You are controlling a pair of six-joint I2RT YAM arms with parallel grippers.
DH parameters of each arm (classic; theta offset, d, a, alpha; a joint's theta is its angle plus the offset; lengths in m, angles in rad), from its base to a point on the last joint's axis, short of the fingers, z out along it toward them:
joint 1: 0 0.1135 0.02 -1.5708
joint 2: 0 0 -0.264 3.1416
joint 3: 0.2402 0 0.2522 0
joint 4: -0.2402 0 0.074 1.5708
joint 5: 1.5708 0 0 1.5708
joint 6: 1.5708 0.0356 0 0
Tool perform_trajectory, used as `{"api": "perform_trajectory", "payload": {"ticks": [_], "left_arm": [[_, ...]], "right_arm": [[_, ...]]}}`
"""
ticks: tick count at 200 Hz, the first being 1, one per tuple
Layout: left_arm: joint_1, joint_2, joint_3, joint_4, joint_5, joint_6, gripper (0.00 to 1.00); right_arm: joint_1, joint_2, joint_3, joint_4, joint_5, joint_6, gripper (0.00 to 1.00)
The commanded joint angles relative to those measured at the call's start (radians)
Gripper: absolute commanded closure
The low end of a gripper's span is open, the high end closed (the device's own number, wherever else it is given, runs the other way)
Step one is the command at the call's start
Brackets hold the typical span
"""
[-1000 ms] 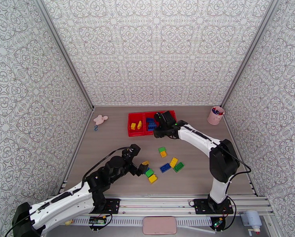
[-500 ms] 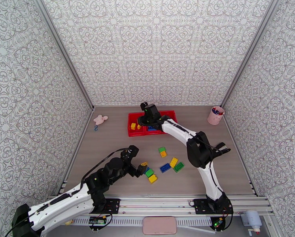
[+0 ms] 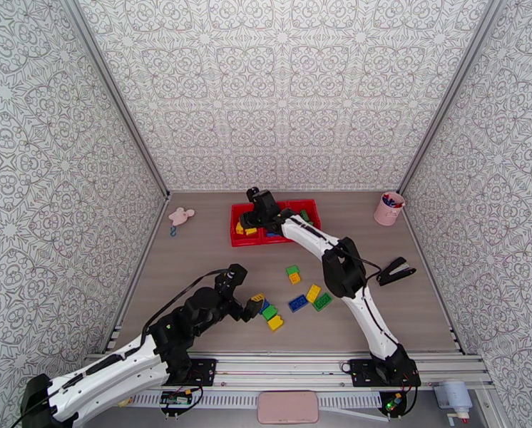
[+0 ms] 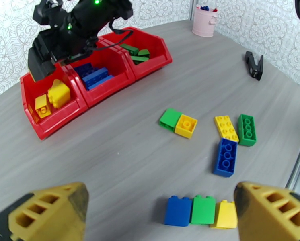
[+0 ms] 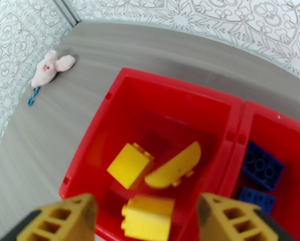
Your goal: Sort the legos into containers by color
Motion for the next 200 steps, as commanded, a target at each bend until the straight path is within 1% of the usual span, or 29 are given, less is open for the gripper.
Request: {"api": "perform_trajectory", "payload": {"ticks": [1,24,60,84,134,174,200], "left_arm": [[-0.008,-0.027,-0.014,-0.045,-0.021,-0.003,0.00],[-0.008,-0.041,-0.014,-0.067,-0.017,-0.001,0.00],[-0.008,-0.031,0.012,-0.091,-0.001,0.033,0.00],[-0.009,-0.013,0.023,-0.088,0.006,0.036,0.00],[-0.015,0.011,0.016,-0.057,0.023,0.056,0.00],[-0.016,0.018,0.012,-0.044,0.030,0.091,0.00],[-0.018,0.016,0.006,-0.035,0.035,0.109,0.00]], "right_arm": [[0.008,-0.095,-0.040,-0.015,0.027,-0.033,0.28],[0.007,-0.186,-0.171,0.031,0.042,-0.052,0.26],[0.006,-0.393,-0.481,0.146,0.080,-0.068,0.23],[0.006,-0.521,-0.665,0.170,0.095,-0.087,0.19],[0.002,-0.755,-0.939,0.107,0.140,-0.077,0.16],[0.002,-0.910,-1.097,0.024,0.176,-0.007,0.15],[0.002,-0.977,-1.167,-0.047,0.198,0.043,0.15]]}}
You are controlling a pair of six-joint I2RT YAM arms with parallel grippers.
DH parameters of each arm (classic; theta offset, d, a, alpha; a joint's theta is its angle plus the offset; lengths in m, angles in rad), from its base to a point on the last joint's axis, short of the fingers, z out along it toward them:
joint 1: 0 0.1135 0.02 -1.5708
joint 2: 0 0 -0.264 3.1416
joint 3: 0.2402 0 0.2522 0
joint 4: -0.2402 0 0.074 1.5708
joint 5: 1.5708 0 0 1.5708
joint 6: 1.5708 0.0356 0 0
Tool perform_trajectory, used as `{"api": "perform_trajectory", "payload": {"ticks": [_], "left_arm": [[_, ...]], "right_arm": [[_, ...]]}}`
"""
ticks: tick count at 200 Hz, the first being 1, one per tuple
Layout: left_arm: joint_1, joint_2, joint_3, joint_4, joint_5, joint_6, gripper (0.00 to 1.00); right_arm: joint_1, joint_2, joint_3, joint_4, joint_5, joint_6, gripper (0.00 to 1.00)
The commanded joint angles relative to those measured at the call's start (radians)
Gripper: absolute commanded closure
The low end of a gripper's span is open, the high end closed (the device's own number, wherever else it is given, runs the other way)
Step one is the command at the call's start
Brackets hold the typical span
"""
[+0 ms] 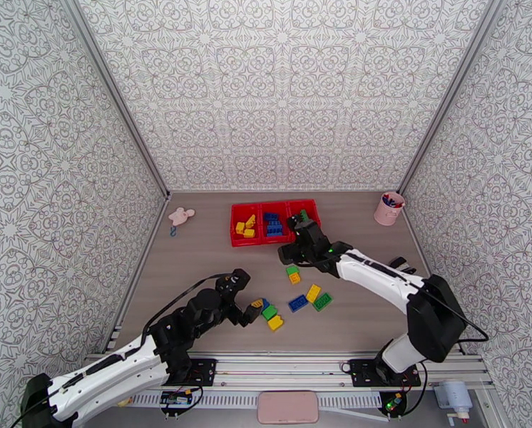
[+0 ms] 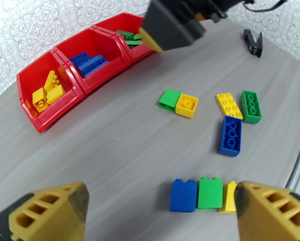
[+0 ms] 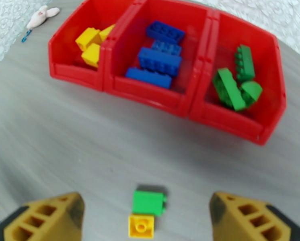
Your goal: Sort the legos into containers by color
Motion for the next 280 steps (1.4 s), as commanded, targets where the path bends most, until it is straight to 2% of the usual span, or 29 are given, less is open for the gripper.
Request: {"api": "perform_trajectory", "payload": {"ticks": [1,50,108,160,198,220,280], "left_arm": [[-0.010,-0.002,0.005,0.025,0.024,0.038,0.00],[-0.013,-0.003,-0.050,0.113,0.046,0.038,0.00],[-0.011,-0.005,-0.081,0.146,0.101,0.060,0.00],[-0.001,-0.006,-0.096,0.146,0.125,0.063,0.00],[0.001,-0.015,-0.099,0.141,0.115,0.061,0.00],[0.002,-0.016,-0.099,0.145,0.111,0.063,0.00],[0.001,-0.034,-0.103,0.132,0.111,0.066,0.00]], "right_arm": [[0.002,-0.057,-0.063,-0.094,0.042,0.070,0.15],[0.000,-0.097,-0.106,-0.259,0.079,0.188,0.15],[0.000,-0.022,-0.098,-0.312,-0.053,0.190,0.15],[0.033,0.131,0.017,-0.304,-0.100,0.145,0.16],[0.068,0.273,0.126,-0.358,-0.087,0.103,0.19],[0.068,0.332,0.164,-0.377,-0.083,0.096,0.24],[0.066,0.389,0.182,-0.372,-0.050,0.105,0.46]]}}
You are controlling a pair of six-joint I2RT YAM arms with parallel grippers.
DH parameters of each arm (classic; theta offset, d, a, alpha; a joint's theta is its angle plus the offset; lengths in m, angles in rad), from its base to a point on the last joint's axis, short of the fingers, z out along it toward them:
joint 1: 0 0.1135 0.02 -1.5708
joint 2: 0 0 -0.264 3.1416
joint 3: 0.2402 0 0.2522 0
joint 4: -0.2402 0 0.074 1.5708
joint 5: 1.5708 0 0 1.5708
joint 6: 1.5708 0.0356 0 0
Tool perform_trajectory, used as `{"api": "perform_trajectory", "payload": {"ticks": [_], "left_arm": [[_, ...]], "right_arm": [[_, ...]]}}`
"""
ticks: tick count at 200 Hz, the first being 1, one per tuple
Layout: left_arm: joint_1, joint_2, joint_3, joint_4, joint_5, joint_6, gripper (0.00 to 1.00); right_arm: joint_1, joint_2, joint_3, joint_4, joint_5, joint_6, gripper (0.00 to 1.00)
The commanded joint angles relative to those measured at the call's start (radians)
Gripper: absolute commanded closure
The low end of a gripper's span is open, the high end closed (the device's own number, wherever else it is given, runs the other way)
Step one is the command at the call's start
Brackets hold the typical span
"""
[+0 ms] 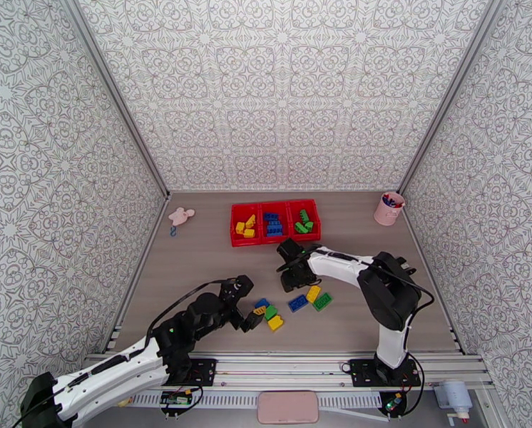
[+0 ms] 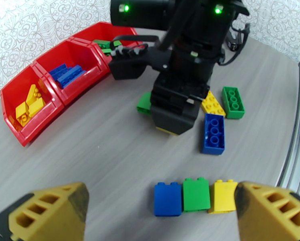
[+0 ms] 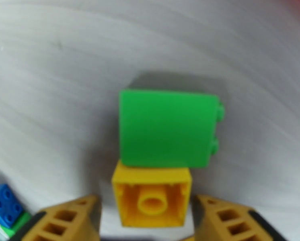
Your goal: Sort the legos into containers by color
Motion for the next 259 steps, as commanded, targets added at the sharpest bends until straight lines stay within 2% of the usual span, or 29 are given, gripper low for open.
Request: {"api": "perform_trajectory", "payload": {"ticks": [1,57,89,121,196,259], "left_arm": [[0.003,-0.016,-0.019,0.007,0.013,0.020,0.00],[0.009,-0.017,-0.028,0.012,0.014,0.018,0.00],[0.009,-0.021,-0.034,0.015,0.012,0.013,0.00],[0.016,-0.027,-0.041,0.024,0.008,0.012,0.00],[0.032,-0.044,-0.066,0.072,-0.026,-0.027,0.00],[0.035,-0.088,-0.068,0.024,-0.039,-0.024,0.00]], "right_arm": [[0.000,0.016,0.024,-0.016,0.021,0.006,0.47],[0.000,-0.064,-0.003,0.011,0.048,0.000,0.64],[0.001,-0.119,0.012,0.037,0.033,-0.024,0.68],[0.001,-0.123,0.111,0.062,0.024,-0.072,0.68],[0.000,0.196,0.590,0.200,0.012,-0.166,0.69],[0.000,0.521,1.010,0.203,0.042,-0.119,0.69]]}}
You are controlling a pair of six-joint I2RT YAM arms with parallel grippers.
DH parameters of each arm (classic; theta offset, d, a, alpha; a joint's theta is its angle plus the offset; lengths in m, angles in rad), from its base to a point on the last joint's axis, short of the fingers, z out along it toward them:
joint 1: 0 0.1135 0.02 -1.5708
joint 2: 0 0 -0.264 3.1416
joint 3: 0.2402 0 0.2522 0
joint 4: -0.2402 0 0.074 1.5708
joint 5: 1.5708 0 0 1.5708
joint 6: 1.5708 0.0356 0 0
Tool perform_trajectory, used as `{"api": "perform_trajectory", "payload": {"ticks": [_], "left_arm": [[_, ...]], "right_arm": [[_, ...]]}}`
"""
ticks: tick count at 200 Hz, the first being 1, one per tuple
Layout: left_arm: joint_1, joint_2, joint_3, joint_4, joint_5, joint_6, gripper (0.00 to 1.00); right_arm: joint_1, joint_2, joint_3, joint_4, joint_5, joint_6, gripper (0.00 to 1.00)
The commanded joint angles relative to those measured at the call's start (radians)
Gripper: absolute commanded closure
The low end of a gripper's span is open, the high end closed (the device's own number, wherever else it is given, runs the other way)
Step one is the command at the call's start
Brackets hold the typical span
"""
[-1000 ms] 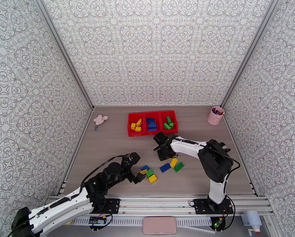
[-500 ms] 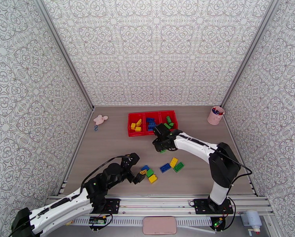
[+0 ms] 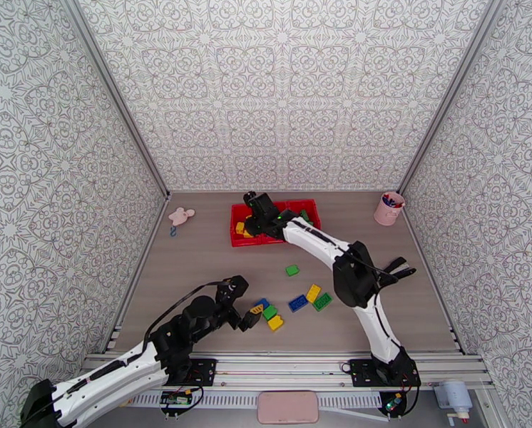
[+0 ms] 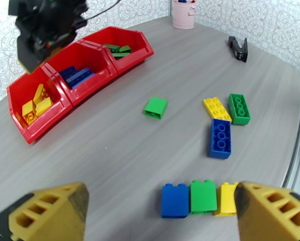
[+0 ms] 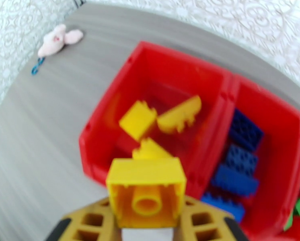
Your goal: Sort the legos into containers by color
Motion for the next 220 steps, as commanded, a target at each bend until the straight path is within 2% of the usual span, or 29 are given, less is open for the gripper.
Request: {"api": "perform_trajectory", "payload": {"ticks": [1,39,62,105,129,180,220], "left_arm": [[0.010,-0.018,-0.012,-0.016,-0.027,-0.011,0.00],[0.020,-0.021,-0.014,-0.013,-0.028,-0.009,0.00],[0.027,-0.026,-0.013,-0.023,-0.018,-0.008,0.00],[0.028,-0.079,-0.023,-0.052,-0.040,-0.022,0.01],[0.030,-0.087,-0.018,-0.069,-0.040,0.007,0.00],[0.039,-0.082,-0.014,-0.082,-0.001,0.017,0.00],[0.052,-0.049,0.006,-0.078,0.045,0.051,0.00]], "right_arm": [[0.001,0.091,0.126,0.006,0.025,0.018,0.69],[-0.008,0.225,0.323,-0.059,0.057,0.025,0.68],[-0.011,0.235,0.344,-0.071,0.069,0.015,0.65],[-0.012,0.161,0.273,-0.073,0.064,0.014,0.33],[-0.011,0.032,0.103,-0.015,0.066,-0.010,0.25],[-0.013,-0.337,-0.484,0.166,0.113,-0.017,0.17],[-0.014,-0.509,-0.764,0.115,0.142,0.049,0.11]]}}
